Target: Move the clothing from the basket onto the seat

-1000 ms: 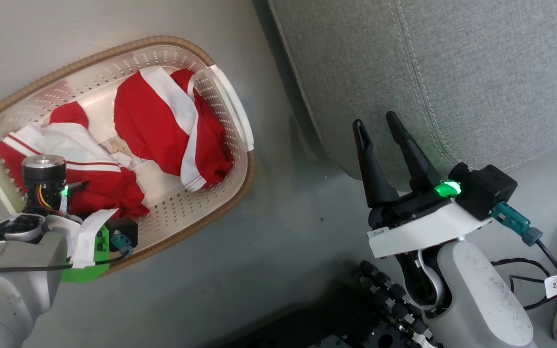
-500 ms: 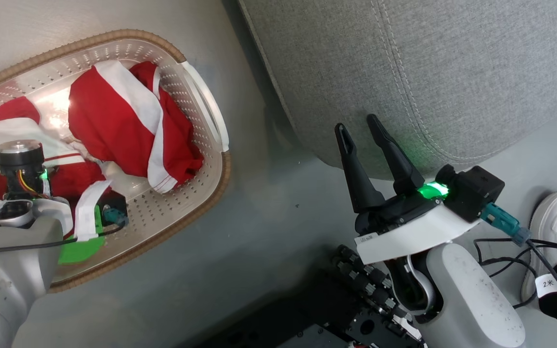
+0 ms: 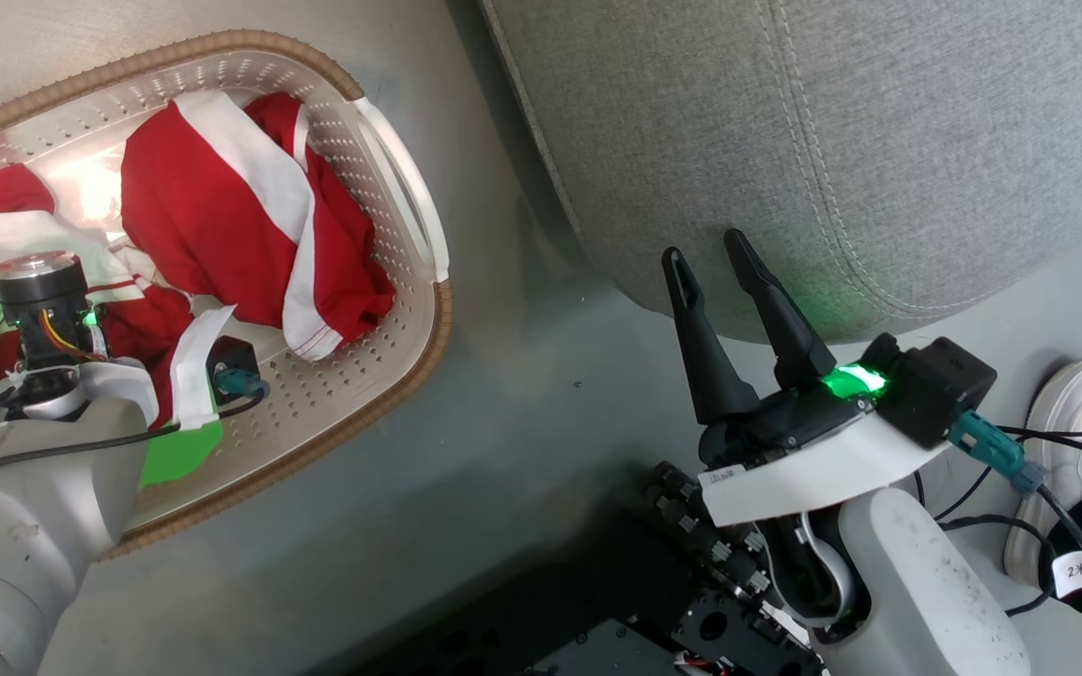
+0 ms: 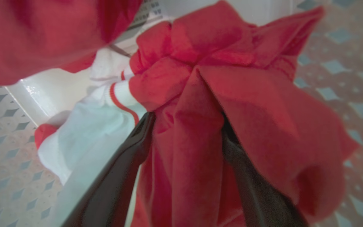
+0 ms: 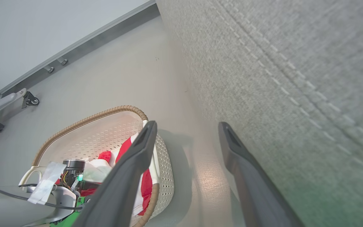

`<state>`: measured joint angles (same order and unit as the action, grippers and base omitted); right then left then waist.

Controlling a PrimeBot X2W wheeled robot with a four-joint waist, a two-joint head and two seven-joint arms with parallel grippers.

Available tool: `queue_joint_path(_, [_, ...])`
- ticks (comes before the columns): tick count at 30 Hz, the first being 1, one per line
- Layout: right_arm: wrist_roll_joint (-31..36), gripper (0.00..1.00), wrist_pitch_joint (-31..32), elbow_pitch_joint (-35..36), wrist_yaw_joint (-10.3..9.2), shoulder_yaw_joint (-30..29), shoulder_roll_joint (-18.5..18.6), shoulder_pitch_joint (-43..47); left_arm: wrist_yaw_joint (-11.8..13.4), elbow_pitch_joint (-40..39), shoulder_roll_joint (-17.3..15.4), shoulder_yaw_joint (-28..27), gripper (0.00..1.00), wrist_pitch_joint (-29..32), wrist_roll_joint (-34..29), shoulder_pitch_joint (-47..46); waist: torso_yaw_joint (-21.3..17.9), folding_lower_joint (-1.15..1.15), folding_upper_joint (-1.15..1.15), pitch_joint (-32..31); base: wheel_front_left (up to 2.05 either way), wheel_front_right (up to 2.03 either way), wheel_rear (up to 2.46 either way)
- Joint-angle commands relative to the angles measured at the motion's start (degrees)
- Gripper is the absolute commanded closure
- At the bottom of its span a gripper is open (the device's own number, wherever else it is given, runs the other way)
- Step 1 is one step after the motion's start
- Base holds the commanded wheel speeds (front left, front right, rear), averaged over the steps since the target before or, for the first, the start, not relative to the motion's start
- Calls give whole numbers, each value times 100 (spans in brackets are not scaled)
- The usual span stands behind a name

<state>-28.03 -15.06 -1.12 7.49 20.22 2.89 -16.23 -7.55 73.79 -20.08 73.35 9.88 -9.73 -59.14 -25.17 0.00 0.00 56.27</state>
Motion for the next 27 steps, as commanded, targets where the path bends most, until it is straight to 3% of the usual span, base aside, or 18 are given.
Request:
queue_joint_path(1, [23, 0, -18, 32, 0, -14, -1, 83, 16, 11, -22, 0, 0, 69, 85, -111, 19, 0, 0, 25, 0, 0, 0])
queue_joint_path(2, [24, 0, -18, 47, 0, -12, -1, 75, 16, 10, -22, 0, 31, 99, 128, -133, 23, 0, 0, 32, 0, 0, 0])
queue_joint_path(3, [23, 0, -18, 54, 0, -9, -1, 76, 16, 13, -20, 0, 88, 117, 124, -157, 25, 0, 0, 37, 0, 0, 0])
queue_joint_path(4, [6, 0, -18, 55, 0, -9, -1, 81, 16, 12, -19, 0, 100, 106, 114, -193, 24, 0, 0, 40, 0, 0, 0])
queue_joint_path(10, [-6, 0, -18, 11, 0, 13, -1, 14, 17, 12, -86, -1, 100, 88, 67, -128, 4, 0, 0, 2, 0, 0, 0])
queue_joint_path(18, [46, 0, -18, -79, 0, 25, -2, -310, 17, 8, -100, -1, 100, 362, 764, -86, -91, 0, 0, -269, 0, 0, 0])
queue_joint_path(27, [450, 0, -18, -436, 0, -322, 1, -319, 16, -76, 336, -1, 100, 38, 1122, 244, 363, 0, 0, -1197, 0, 0, 0])
